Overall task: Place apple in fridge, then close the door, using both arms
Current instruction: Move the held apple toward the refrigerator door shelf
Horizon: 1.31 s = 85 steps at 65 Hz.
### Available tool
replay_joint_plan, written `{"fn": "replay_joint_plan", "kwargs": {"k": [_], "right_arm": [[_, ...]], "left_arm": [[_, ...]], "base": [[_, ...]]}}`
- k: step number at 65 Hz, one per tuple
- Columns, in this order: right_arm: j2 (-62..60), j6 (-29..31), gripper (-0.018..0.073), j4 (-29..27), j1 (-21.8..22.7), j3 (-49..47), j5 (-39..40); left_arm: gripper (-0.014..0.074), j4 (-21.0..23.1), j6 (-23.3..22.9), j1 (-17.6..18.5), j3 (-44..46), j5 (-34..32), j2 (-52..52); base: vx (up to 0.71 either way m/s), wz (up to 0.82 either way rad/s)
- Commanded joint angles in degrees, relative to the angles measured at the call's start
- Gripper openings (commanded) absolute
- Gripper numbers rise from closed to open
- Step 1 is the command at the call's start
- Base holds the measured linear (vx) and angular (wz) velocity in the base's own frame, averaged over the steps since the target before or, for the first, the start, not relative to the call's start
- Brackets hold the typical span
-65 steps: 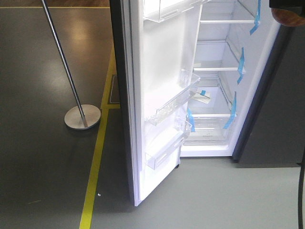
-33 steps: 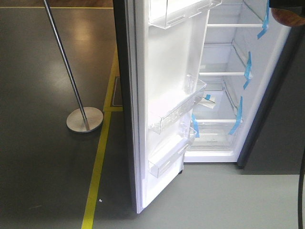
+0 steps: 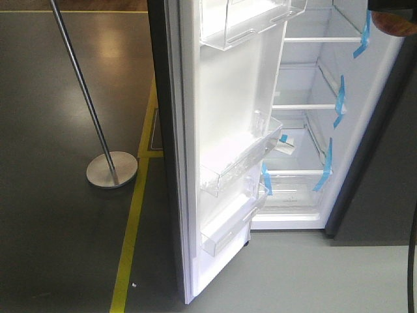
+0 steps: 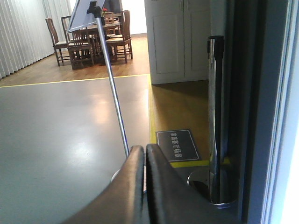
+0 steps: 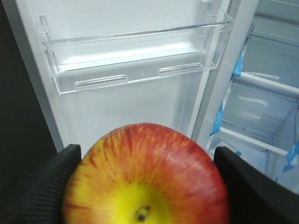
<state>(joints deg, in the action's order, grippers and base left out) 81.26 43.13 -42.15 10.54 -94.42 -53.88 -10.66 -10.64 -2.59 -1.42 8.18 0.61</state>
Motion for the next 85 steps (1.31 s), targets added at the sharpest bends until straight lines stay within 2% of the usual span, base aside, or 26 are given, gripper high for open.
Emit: {"fn": "replay_joint_plan", "kwargs": {"k": [1,85], "right_arm": [[-1.9,0.1,0.0119,-2.7,0.3,-1.8,3.5],[-1.9,0.1,0.0119,-2.7,0.3,-1.8,3.5]], "left_arm": [[-0.0007,0.1,-0.4,0.4,1.2,-3.8,0.9],[-0.0007,0.1,-0.4,0.4,1.2,-3.8,0.9]], "base": [[0.08,-0.01],[0.06,-0.01]]}}
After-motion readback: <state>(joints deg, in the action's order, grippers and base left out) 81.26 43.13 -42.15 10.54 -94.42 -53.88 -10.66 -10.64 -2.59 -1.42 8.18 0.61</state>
